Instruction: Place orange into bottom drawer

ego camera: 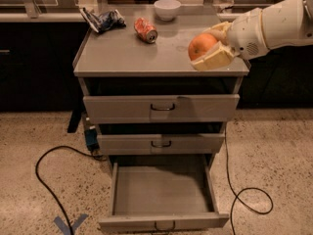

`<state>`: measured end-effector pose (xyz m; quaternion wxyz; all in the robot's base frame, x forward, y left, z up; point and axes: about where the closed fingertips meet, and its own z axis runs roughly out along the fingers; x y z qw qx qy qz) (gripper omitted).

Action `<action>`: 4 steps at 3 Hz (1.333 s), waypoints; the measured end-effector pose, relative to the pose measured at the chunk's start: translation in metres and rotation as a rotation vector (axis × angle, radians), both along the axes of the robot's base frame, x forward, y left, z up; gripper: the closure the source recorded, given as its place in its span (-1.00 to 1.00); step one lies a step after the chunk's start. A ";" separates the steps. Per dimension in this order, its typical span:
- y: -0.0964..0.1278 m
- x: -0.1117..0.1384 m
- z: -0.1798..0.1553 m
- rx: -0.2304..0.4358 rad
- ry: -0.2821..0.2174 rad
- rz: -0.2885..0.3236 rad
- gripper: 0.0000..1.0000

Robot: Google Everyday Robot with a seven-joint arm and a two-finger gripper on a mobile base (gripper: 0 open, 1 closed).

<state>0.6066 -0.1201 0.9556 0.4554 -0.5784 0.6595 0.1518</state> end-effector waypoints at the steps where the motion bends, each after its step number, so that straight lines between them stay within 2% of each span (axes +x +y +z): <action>1: 0.000 0.000 0.000 0.000 0.000 0.000 1.00; 2: 0.001 -0.010 -0.029 0.004 0.037 -0.018 1.00; 3: -0.002 -0.029 -0.087 0.020 0.090 -0.072 1.00; 4: 0.006 -0.051 -0.155 0.039 0.177 -0.092 1.00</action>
Offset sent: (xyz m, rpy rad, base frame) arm -0.0356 -0.0024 -0.1069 0.0155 0.1351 -0.0753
